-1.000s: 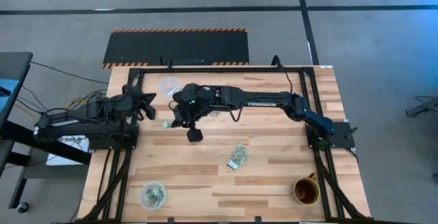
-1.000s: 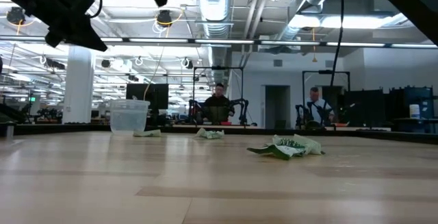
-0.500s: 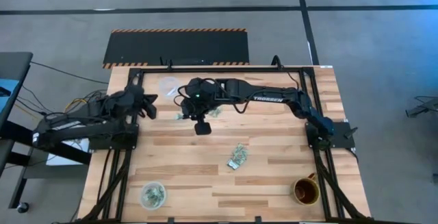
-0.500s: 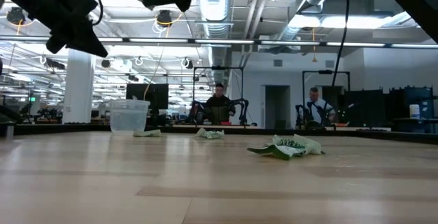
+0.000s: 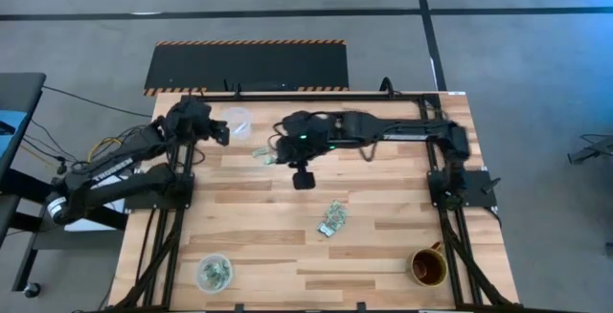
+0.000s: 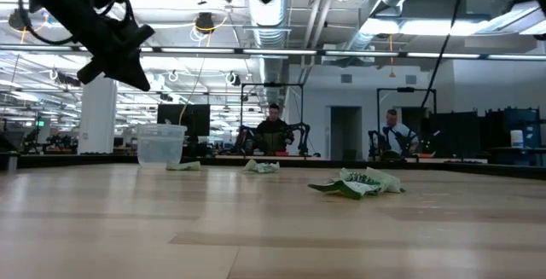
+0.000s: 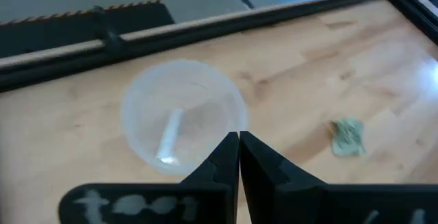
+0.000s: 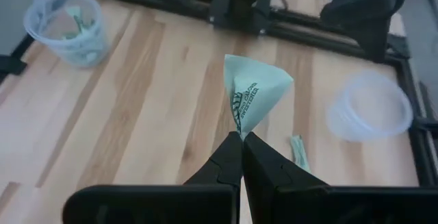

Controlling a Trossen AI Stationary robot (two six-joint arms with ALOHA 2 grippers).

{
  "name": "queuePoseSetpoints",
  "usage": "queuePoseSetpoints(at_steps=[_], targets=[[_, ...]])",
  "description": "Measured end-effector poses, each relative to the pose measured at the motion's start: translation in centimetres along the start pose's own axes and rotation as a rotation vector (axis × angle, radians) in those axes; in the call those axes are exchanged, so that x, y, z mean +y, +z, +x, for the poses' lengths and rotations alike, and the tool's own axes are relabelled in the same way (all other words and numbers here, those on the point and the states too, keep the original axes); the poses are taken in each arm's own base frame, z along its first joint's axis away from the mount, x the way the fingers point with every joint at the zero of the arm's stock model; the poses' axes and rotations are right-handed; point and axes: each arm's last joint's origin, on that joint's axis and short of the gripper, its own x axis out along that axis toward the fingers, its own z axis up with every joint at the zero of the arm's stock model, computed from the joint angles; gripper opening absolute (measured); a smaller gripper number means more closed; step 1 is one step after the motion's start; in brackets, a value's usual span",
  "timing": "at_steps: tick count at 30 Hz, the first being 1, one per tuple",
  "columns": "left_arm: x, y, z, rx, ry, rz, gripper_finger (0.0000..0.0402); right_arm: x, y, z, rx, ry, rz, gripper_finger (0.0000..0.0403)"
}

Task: Pick and place Stevia / Truvia into bins
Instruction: Put the stevia packet into the top transparent container

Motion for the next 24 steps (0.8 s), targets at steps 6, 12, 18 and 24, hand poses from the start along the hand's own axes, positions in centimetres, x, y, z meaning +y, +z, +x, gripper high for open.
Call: queuePoseSetpoints(at_steps=[6,12,18,24], targets=[[1.3,1.6,1.0,0.016,0.103,-0.056,0.0000,0.6,-3.5,-2.2,-0.070,-0.032,0.068,0.0000],[3.1,2.6,3.2,0.148,0.240,-0.119,0.0000,1.5,-6.8,-3.1,-0.125,-0.045,0.136,0.0000],[4.6,3.9,5.4,0.284,0.299,-0.156,0.0000,2.1,-8.7,-3.0,-0.131,-0.043,0.158,0.0000],[5.4,4.0,8.1,0.438,0.340,-0.173,0.0000,1.7,-10.3,-2.1,-0.120,-0.057,0.181,0.0000]])
